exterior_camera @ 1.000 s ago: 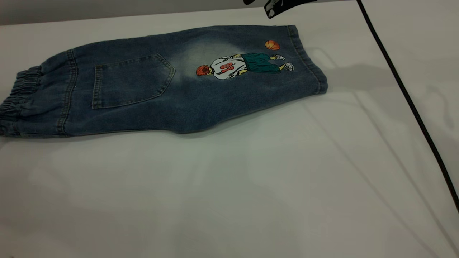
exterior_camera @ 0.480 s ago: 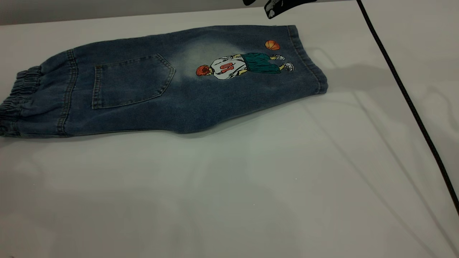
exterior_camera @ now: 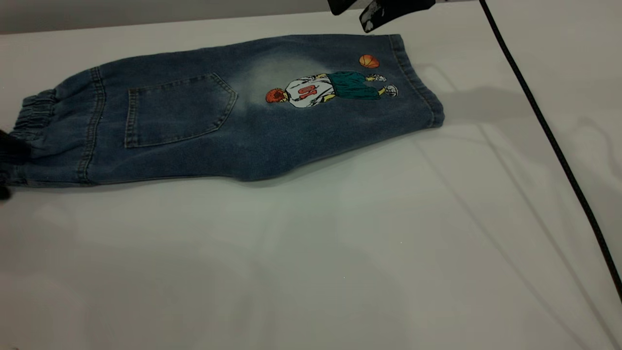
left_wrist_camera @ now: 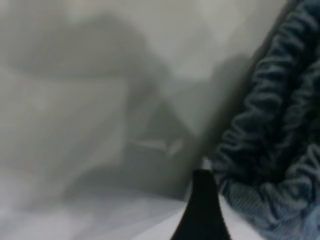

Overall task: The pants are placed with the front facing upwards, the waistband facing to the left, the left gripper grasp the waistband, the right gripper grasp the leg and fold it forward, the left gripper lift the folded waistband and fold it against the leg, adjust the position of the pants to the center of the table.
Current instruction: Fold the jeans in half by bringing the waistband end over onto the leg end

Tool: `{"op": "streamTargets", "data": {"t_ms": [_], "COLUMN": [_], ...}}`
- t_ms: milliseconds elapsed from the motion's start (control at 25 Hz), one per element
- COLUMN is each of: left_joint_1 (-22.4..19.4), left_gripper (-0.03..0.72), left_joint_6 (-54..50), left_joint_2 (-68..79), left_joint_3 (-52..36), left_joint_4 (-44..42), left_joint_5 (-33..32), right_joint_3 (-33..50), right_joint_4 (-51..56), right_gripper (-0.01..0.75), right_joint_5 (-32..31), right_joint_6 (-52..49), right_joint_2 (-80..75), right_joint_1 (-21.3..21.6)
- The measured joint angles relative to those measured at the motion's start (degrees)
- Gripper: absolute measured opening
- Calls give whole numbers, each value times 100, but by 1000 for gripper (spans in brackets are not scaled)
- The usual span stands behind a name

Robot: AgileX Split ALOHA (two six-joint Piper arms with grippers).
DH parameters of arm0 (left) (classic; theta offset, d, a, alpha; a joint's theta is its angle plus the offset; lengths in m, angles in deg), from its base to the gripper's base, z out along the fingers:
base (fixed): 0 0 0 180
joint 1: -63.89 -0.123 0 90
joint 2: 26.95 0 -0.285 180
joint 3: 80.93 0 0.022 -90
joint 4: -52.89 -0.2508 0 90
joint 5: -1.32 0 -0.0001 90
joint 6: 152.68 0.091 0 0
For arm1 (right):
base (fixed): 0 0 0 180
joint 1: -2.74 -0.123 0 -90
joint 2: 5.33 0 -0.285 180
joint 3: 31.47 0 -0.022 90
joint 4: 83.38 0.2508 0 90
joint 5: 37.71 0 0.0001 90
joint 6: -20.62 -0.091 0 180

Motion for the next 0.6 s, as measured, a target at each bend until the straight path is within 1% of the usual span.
{"op": "streamTargets", "data": {"t_ms": [160,240,320,480,600], "left_joint_1": [21,21,47,242,487], "left_gripper": [518,510,485,371,286], "left_joint_6": [65,74,74,63,160], "left_joint_2": [-5,-5,30,204,286], "left_joint_3": [1,1,6,7,12], "left_joint_4": [435,448,448,513,697], "left_joint_5": [378,391,424,483,556], "right_joint_3": [0,0,0,0,0], "right_joint_4": [0,19,49,215,240], "right_gripper": [366,366,366,366,367], "right_joint_5": [-21,-21,-13,-21,-47], "right_joint_6": [0,0,0,16,123], "right_joint_2": [-18,-23,-23,-28,-45], "right_joint_1": [0,0,-22,-94,-173]}}
